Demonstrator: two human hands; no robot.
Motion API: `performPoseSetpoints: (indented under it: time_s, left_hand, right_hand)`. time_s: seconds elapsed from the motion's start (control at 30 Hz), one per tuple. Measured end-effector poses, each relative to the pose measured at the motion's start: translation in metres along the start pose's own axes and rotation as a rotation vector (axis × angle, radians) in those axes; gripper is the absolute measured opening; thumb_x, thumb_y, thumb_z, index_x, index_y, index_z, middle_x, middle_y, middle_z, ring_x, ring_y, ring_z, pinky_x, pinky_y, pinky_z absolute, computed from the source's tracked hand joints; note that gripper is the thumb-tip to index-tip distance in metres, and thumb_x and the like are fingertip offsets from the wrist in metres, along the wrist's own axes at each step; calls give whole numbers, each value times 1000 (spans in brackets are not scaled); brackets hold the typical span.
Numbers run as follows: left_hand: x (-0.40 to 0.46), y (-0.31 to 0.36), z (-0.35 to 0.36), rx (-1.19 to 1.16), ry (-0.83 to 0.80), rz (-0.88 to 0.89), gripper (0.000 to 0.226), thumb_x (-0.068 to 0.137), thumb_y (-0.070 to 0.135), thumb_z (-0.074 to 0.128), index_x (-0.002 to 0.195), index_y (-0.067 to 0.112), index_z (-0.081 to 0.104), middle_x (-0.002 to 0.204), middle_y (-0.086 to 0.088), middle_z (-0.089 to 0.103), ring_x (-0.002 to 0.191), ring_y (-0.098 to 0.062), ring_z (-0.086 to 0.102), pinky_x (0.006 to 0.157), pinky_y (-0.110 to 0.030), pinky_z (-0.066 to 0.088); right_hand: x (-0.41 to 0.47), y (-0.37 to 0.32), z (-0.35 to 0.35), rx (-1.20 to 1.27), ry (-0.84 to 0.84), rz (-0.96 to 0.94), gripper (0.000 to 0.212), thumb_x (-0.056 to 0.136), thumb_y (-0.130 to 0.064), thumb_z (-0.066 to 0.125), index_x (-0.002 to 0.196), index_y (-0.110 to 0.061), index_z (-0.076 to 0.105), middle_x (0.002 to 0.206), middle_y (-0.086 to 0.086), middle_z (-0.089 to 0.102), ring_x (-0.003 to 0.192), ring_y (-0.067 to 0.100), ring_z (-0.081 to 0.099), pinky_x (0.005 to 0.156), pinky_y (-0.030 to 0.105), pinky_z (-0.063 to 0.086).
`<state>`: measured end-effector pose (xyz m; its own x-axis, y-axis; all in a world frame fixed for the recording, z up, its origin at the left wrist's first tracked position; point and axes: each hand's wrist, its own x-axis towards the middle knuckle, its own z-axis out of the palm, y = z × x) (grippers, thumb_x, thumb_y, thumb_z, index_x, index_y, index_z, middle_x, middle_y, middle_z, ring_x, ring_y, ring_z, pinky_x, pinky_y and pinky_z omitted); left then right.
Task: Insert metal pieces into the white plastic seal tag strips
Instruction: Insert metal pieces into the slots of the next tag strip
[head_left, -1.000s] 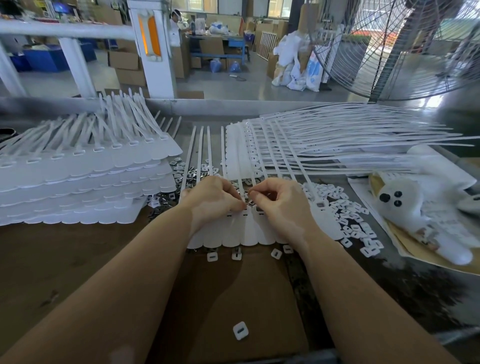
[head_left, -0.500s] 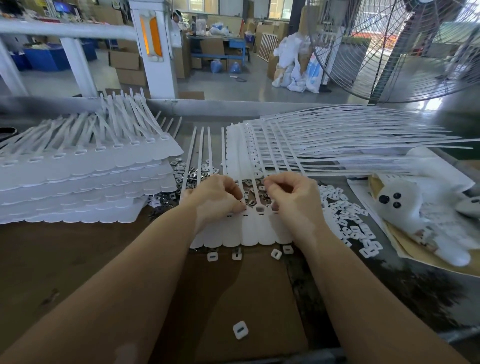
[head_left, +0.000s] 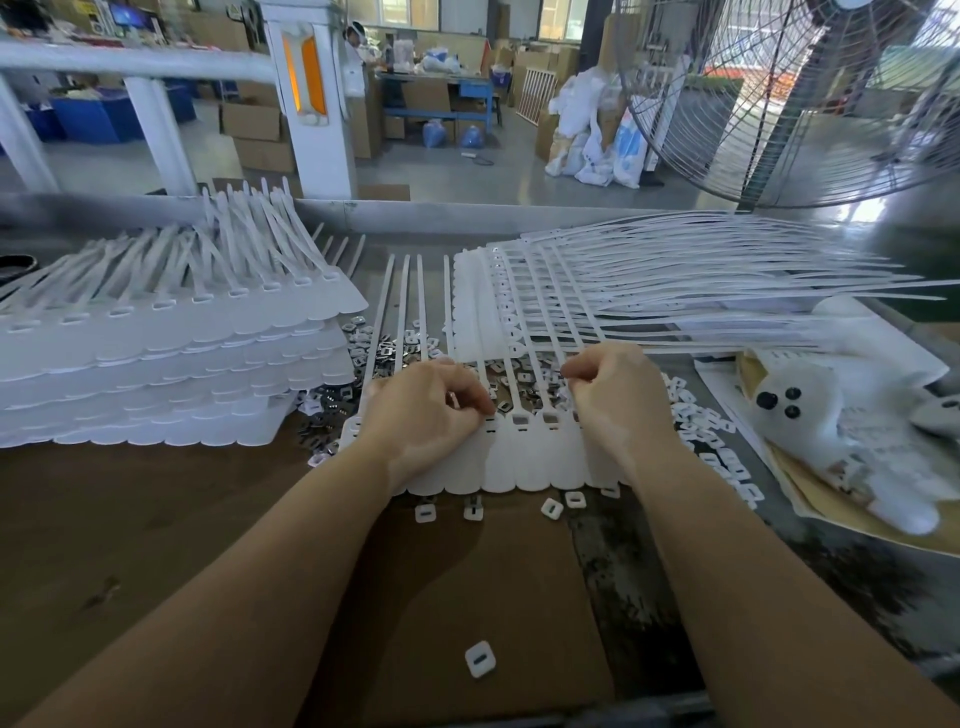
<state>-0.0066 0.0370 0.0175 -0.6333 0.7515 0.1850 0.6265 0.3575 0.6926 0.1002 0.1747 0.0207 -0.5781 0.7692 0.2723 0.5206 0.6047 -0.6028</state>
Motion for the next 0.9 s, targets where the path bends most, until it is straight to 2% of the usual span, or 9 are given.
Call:
performPoseSetpoints:
  time_s: [0.1, 0.2, 0.33, 0.47, 0.6, 0.7, 0.8, 0.9]
  left_hand:
    - [-1, -1, 2, -10, 1, 48, 29, 77, 11, 61, 64, 37, 63, 81, 16, 58, 86, -10, 53, 94, -46, 39]
    - [-1, -1, 3, 46, 21, 89, 26, 79, 11, 61, 66, 33, 64, 77, 20, 54, 87, -9, 50, 92, -41, 41]
    - [-4, 0, 4, 159, 49, 185, 17, 81, 9, 60, 76, 21, 72, 75, 21, 51, 87, -8, 50, 81, -23, 37]
    - [-8, 2, 5, 285, 83, 273, 18, 80, 6, 59, 83, 14, 75, 88, 7, 65, 91, -15, 55, 78, -1, 22]
    - [-10, 4, 6, 323, 80, 298, 20, 80, 7, 57, 85, 15, 75, 88, 6, 65, 90, -15, 56, 71, -8, 26]
    - [-10, 2, 5, 233, 82, 216, 19, 82, 9, 58, 84, 17, 75, 81, 16, 58, 89, -5, 52, 79, -19, 41]
    - [-7, 0, 5, 109, 89, 150, 20, 80, 7, 59, 79, 18, 75, 72, 21, 53, 73, -1, 50, 70, -15, 42]
    - [-7, 0, 5, 100, 94, 151, 20, 80, 7, 59, 78, 18, 75, 72, 22, 53, 70, -1, 51, 65, -11, 39]
  right_hand:
    - [2, -3, 4, -98, -43, -18, 30, 89, 0, 52, 103, -19, 71, 111, 1, 66, 98, 17, 62, 90, 34, 51]
    - [6, -3, 7, -156, -80, -31, 26, 90, -7, 54, 105, -22, 70, 116, 3, 62, 95, 19, 62, 85, 33, 51]
    - [8, 0, 11, -210, -104, -46, 24, 91, -14, 57, 108, -25, 68, 120, 2, 57, 97, 19, 60, 77, 28, 48]
    - [8, 2, 13, -240, -69, -61, 19, 90, -18, 60, 103, -28, 70, 115, 0, 52, 83, 14, 54, 68, 25, 39]
    - [9, 2, 13, -223, -66, -58, 17, 89, -16, 61, 98, -26, 71, 114, -1, 55, 81, 14, 56, 67, 25, 40]
    - [9, 2, 13, -186, -62, -52, 20, 90, -15, 59, 102, -26, 70, 116, -1, 56, 91, 16, 60, 74, 26, 47]
    - [9, 2, 10, -110, -54, -27, 21, 92, -17, 56, 107, -25, 68, 117, 2, 60, 96, 17, 61, 84, 31, 50]
    - [10, 2, 9, -82, -66, -11, 23, 93, -15, 53, 109, -24, 68, 119, 2, 60, 99, 17, 60, 88, 31, 49]
